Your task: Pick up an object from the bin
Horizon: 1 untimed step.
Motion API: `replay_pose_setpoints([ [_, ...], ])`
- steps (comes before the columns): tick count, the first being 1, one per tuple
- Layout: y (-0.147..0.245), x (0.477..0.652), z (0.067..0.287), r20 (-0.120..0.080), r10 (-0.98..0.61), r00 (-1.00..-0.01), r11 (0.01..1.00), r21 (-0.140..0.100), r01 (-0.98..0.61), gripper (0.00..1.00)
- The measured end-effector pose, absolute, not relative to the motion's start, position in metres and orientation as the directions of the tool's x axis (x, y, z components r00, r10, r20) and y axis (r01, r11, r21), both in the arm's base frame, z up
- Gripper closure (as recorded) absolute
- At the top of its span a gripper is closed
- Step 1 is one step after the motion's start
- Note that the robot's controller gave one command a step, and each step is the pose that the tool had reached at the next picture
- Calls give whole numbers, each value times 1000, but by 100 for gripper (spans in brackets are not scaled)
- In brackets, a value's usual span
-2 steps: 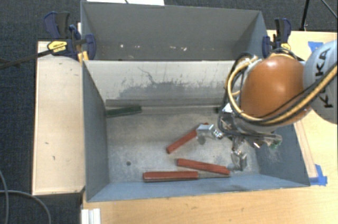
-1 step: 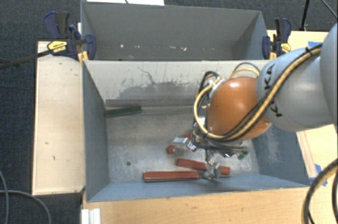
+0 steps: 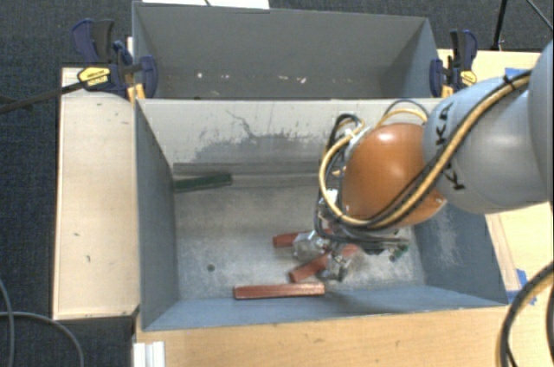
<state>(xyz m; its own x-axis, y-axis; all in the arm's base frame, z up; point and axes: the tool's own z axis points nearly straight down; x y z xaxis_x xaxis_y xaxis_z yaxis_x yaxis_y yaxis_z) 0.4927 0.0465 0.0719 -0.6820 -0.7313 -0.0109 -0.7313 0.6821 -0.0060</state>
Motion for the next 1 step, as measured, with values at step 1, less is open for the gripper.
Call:
replay_pose_setpoints([
  [1,35,502,262,-9,-727,-687,687,-8,-727,100],
])
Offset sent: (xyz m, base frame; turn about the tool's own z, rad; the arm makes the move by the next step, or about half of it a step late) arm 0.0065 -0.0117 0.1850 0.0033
